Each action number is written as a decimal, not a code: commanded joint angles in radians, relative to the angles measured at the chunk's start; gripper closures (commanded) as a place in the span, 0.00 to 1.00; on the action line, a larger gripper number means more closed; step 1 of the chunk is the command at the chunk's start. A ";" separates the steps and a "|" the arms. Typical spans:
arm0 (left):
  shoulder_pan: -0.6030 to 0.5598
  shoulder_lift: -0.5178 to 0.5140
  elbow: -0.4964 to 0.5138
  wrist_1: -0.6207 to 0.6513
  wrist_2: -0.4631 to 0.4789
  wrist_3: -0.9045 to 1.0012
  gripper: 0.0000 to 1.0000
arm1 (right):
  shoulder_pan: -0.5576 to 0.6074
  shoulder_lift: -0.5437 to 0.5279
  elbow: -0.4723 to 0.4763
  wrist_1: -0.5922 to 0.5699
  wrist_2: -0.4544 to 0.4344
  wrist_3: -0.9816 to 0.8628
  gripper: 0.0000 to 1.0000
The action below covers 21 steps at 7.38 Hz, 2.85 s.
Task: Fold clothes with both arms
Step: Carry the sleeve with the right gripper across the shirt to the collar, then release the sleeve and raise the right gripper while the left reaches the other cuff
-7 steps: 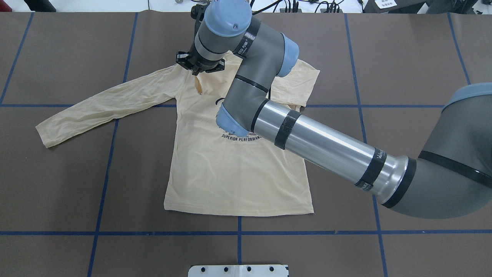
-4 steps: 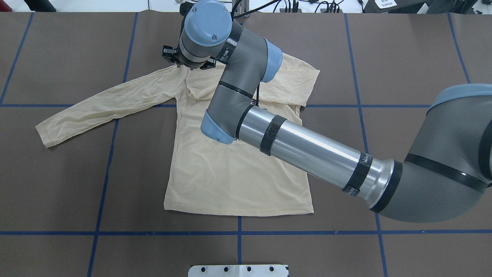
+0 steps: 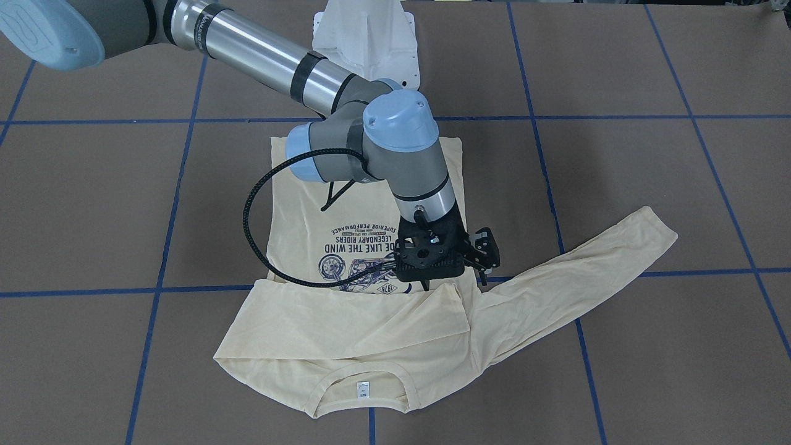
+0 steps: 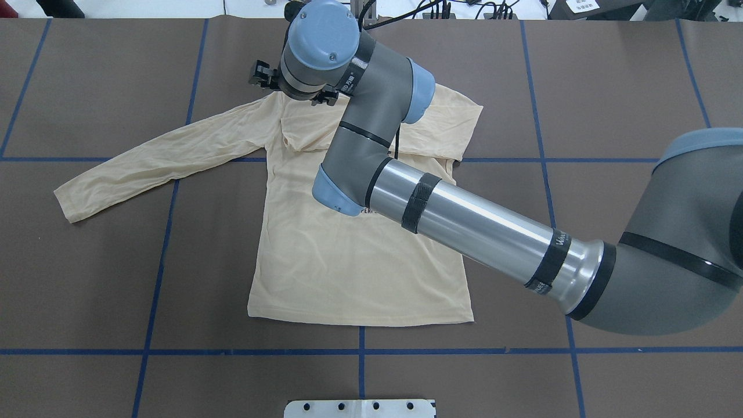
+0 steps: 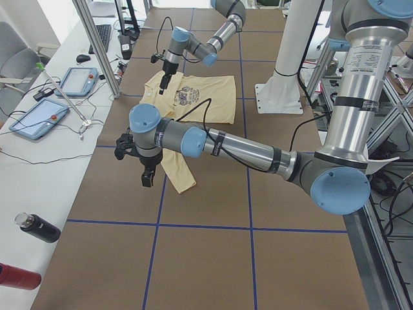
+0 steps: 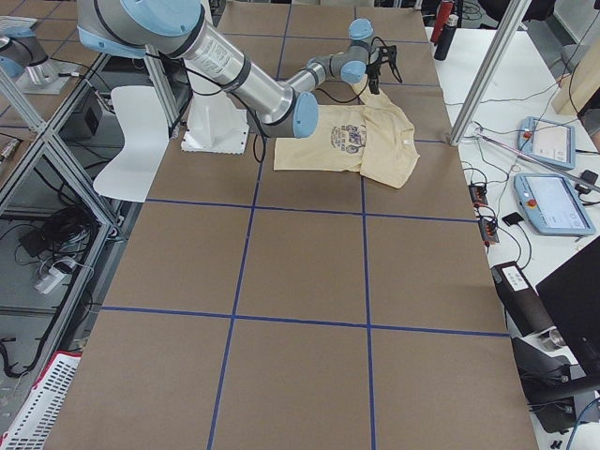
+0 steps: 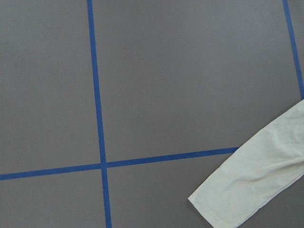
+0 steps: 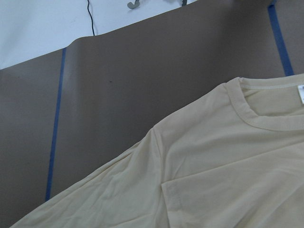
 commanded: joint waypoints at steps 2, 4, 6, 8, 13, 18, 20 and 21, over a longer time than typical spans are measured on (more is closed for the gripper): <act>0.158 0.052 0.003 -0.285 0.096 -0.320 0.00 | 0.058 -0.166 0.307 -0.385 0.116 -0.178 0.00; 0.293 0.087 -0.009 -0.408 0.191 -0.570 0.00 | 0.096 -0.331 0.529 -0.575 0.161 -0.307 0.00; 0.373 0.167 -0.008 -0.614 0.272 -0.761 0.00 | 0.158 -0.520 0.738 -0.680 0.233 -0.459 0.00; 0.474 0.168 0.035 -0.624 0.396 -0.862 0.00 | 0.185 -0.612 0.864 -0.771 0.256 -0.556 0.00; 0.557 0.168 0.133 -0.697 0.433 -0.858 0.00 | 0.187 -0.648 0.895 -0.767 0.271 -0.560 0.00; 0.608 0.184 0.136 -0.693 0.441 -0.858 0.11 | 0.186 -0.648 0.893 -0.767 0.282 -0.560 0.00; 0.608 0.184 0.136 -0.693 0.441 -0.858 0.29 | 0.187 -0.649 0.893 -0.765 0.290 -0.558 0.00; 0.608 0.184 0.138 -0.693 0.441 -0.858 0.41 | 0.187 -0.654 0.893 -0.765 0.313 -0.558 0.00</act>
